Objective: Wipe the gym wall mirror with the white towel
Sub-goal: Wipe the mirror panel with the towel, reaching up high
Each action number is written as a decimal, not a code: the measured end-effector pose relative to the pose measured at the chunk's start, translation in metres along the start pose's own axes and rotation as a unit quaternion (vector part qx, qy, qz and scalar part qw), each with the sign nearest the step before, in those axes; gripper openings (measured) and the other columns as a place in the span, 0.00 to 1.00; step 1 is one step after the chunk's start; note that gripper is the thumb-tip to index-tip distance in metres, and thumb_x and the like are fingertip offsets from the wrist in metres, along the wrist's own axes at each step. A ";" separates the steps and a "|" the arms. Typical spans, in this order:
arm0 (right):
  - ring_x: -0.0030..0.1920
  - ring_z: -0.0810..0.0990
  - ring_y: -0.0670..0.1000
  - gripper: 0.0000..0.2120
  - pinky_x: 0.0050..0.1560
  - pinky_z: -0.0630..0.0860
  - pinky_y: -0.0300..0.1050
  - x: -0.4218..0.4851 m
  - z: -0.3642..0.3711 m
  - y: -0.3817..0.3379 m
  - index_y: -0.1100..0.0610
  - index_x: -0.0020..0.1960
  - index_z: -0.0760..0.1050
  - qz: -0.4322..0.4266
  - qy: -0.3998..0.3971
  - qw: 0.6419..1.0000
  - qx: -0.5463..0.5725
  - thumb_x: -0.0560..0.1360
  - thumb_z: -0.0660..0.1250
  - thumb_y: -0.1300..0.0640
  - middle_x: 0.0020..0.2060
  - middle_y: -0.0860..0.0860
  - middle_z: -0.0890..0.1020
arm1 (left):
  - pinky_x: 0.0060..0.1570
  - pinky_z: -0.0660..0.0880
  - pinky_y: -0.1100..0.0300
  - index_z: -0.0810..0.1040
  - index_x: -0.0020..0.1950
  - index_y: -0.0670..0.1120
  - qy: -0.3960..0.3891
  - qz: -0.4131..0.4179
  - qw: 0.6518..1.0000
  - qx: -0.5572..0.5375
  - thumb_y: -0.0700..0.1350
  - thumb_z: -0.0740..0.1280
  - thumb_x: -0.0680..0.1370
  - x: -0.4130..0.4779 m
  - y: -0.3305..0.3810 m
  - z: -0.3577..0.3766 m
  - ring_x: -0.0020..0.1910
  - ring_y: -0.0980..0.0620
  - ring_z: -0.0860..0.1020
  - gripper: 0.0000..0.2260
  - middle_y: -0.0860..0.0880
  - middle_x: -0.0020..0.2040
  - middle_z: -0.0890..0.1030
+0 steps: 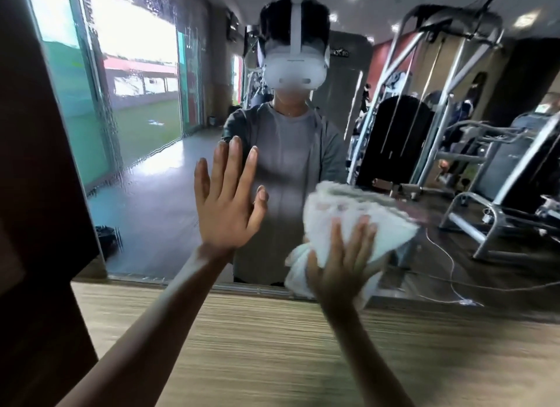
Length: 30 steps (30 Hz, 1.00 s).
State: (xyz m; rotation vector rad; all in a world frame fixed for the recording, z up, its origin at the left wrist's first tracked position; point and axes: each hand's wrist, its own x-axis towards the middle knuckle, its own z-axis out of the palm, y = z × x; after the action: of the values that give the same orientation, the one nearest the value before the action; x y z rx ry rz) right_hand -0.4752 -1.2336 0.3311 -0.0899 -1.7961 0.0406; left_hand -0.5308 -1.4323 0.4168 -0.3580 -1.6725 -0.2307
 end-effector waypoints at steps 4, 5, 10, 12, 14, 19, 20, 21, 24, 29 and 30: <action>0.76 0.58 0.57 0.28 0.67 0.60 0.66 -0.043 0.008 0.011 0.49 0.72 0.66 -0.185 -0.050 0.980 -0.043 0.76 0.59 0.38 0.78 0.56 0.57 | 0.77 0.51 0.41 0.62 0.79 0.44 -0.001 0.004 1.000 -0.006 0.51 0.57 0.83 0.001 0.000 -0.001 0.80 0.43 0.54 0.26 0.39 0.78 0.62; 0.76 0.59 0.57 0.27 0.65 0.62 0.65 -0.041 0.007 0.024 0.48 0.71 0.67 -0.208 -0.044 0.976 -0.048 0.77 0.58 0.38 0.79 0.56 0.56 | 0.77 0.51 0.41 0.62 0.79 0.44 0.002 0.005 1.000 -0.004 0.51 0.57 0.83 0.001 0.000 -0.001 0.80 0.43 0.55 0.26 0.39 0.79 0.61; 0.77 0.57 0.59 0.26 0.70 0.54 0.69 0.001 -0.007 0.047 0.51 0.72 0.68 -0.085 -0.010 0.996 -0.019 0.80 0.53 0.39 0.78 0.59 0.59 | 0.77 0.51 0.41 0.62 0.79 0.43 0.004 0.000 1.000 -0.001 0.50 0.58 0.82 0.001 0.003 -0.001 0.78 0.39 0.58 0.26 0.40 0.79 0.60; 0.79 0.55 0.59 0.29 0.73 0.48 0.68 0.023 -0.007 0.016 0.52 0.75 0.66 0.023 0.013 1.000 0.010 0.76 0.59 0.43 0.76 0.62 0.63 | 0.77 0.51 0.41 0.62 0.79 0.43 0.004 -0.002 1.000 -0.003 0.50 0.59 0.82 0.001 0.003 -0.001 0.78 0.39 0.59 0.26 0.39 0.78 0.61; 0.80 0.50 0.57 0.30 0.75 0.42 0.65 0.031 -0.004 -0.018 0.53 0.77 0.62 0.066 0.023 0.997 0.025 0.77 0.58 0.43 0.76 0.62 0.63 | 0.77 0.52 0.41 0.62 0.79 0.43 0.005 -0.002 1.000 0.000 0.50 0.59 0.82 0.000 0.002 0.000 0.78 0.39 0.59 0.26 0.39 0.78 0.61; 0.78 0.57 0.56 0.27 0.68 0.58 0.66 -0.027 0.004 0.003 0.48 0.74 0.65 -0.188 -0.044 0.981 -0.031 0.78 0.56 0.38 0.80 0.55 0.56 | 0.77 0.51 0.42 0.63 0.79 0.43 -0.003 0.001 1.000 -0.002 0.51 0.58 0.82 0.001 0.000 -0.001 0.79 0.40 0.58 0.26 0.40 0.79 0.61; 0.76 0.59 0.56 0.27 0.67 0.59 0.66 -0.032 0.003 0.019 0.47 0.72 0.67 -0.214 -0.051 0.975 -0.034 0.77 0.57 0.38 0.81 0.54 0.54 | 0.77 0.51 0.41 0.63 0.79 0.44 -0.004 -0.004 1.000 -0.005 0.51 0.57 0.82 0.001 0.002 -0.001 0.79 0.41 0.57 0.26 0.40 0.79 0.61; 0.76 0.59 0.56 0.25 0.68 0.58 0.66 -0.030 0.000 0.032 0.47 0.71 0.68 -0.211 -0.049 0.976 -0.029 0.78 0.56 0.38 0.81 0.53 0.55 | 0.77 0.51 0.41 0.63 0.79 0.44 -0.005 -0.008 1.000 -0.005 0.51 0.57 0.82 0.000 0.003 -0.001 0.80 0.42 0.56 0.26 0.40 0.79 0.61; 0.78 0.56 0.57 0.26 0.73 0.48 0.66 0.017 -0.009 0.033 0.50 0.71 0.69 -0.086 -0.003 0.996 -0.009 0.77 0.57 0.41 0.78 0.57 0.60 | 0.77 0.51 0.41 0.63 0.79 0.44 -0.005 -0.017 1.000 0.003 0.50 0.57 0.83 0.000 0.006 0.000 0.80 0.43 0.54 0.25 0.40 0.79 0.61; 0.79 0.54 0.60 0.35 0.73 0.45 0.71 0.080 -0.013 -0.036 0.50 0.78 0.61 0.027 0.025 0.999 0.028 0.73 0.63 0.43 0.78 0.59 0.59 | 0.77 0.51 0.42 0.63 0.79 0.44 0.002 -0.003 1.000 0.001 0.51 0.57 0.82 0.001 0.002 0.000 0.80 0.43 0.56 0.26 0.40 0.79 0.61; 0.80 0.52 0.59 0.36 0.74 0.44 0.71 0.071 -0.011 -0.042 0.50 0.79 0.59 -0.004 0.018 1.000 0.017 0.73 0.63 0.42 0.78 0.58 0.59 | 0.77 0.50 0.41 0.63 0.79 0.44 0.000 0.001 1.000 0.000 0.51 0.57 0.82 0.001 0.001 0.000 0.80 0.42 0.56 0.26 0.41 0.79 0.60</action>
State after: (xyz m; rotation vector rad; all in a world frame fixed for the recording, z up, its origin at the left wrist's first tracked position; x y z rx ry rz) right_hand -0.4824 -1.2694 0.4058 -0.0585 -1.7599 0.0645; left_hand -0.5308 -1.4311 0.4175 -0.3587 -1.6721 -0.2289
